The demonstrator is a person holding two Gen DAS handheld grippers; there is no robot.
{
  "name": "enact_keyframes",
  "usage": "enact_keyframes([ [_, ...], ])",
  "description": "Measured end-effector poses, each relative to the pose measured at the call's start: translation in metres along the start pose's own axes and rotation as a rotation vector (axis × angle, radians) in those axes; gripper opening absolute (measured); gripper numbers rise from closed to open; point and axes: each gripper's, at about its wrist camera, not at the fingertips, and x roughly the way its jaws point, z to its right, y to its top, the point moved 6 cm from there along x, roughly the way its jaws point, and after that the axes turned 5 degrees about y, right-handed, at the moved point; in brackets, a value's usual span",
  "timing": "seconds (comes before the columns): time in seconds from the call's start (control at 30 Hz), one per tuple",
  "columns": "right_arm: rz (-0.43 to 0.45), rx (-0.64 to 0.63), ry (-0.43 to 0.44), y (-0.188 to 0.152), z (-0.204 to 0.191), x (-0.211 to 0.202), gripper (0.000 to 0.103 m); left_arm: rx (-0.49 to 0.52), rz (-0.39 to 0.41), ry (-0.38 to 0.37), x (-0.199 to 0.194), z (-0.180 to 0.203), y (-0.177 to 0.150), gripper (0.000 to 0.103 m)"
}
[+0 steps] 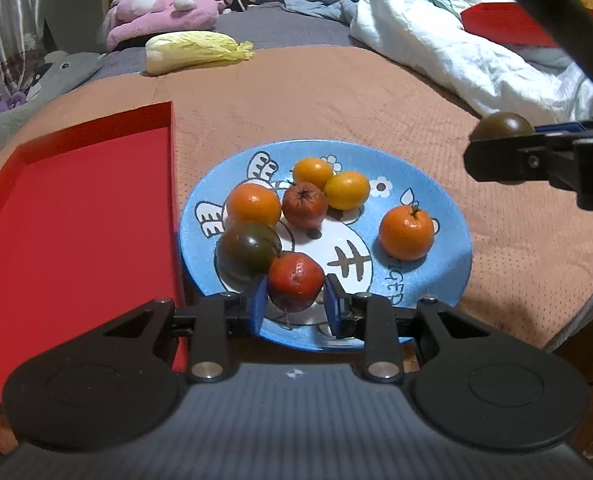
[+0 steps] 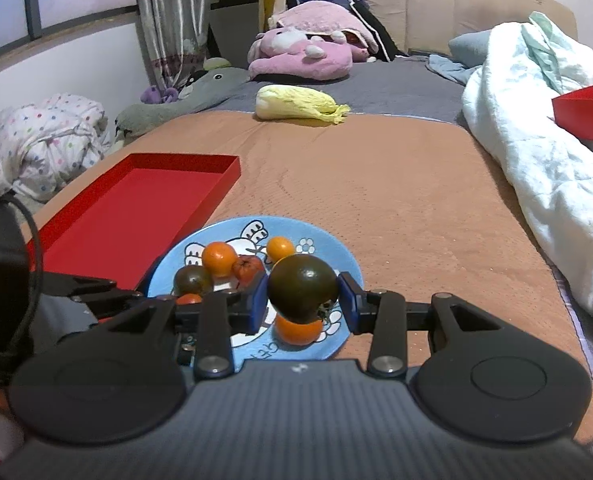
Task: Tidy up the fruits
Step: 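Lower both tomatoes onto the plate and open both grippers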
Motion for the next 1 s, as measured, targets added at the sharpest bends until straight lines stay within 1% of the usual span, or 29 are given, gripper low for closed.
enact_keyframes([
  [0.3, -0.035, 0.008, -0.009, -0.006, 0.006, 0.022, 0.041, 0.043, -0.007, -0.011, 0.009, 0.006, -0.002, 0.036],
  [0.5, -0.048, 0.017, -0.024, -0.005, 0.016, 0.037, 0.041, 0.082, -0.009, -0.041, 0.011, 0.016, -0.003, 0.036],
  [0.6, -0.064, 0.016, -0.014, -0.005, 0.015, 0.045, 0.041, 0.079, -0.009, -0.047, 0.011, 0.017, -0.004, 0.037],
  [0.7, -0.076, -0.001, 0.018, -0.004, 0.005, 0.054, 0.041, 0.075, -0.012, -0.054, 0.009, 0.017, -0.004, 0.042],
  [0.77, -0.083, -0.021, 0.063, -0.001, -0.006, 0.060, 0.042, 0.076, -0.011, -0.055, 0.006, 0.017, -0.005, 0.052],
  [0.83, -0.099, -0.037, 0.102, -0.001, -0.015, 0.066, 0.042, 0.077, -0.003, -0.051, 0.002, 0.016, -0.005, 0.056],
  [0.9, -0.132, -0.050, 0.123, -0.003, -0.022, 0.076, 0.042, 0.074, -0.002, -0.049, 0.001, 0.014, -0.005, 0.057],
  [1.0, -0.182, -0.068, 0.117, -0.007, -0.027, 0.089, 0.042, 0.074, 0.003, -0.050, -0.002, 0.013, -0.005, 0.058],
])
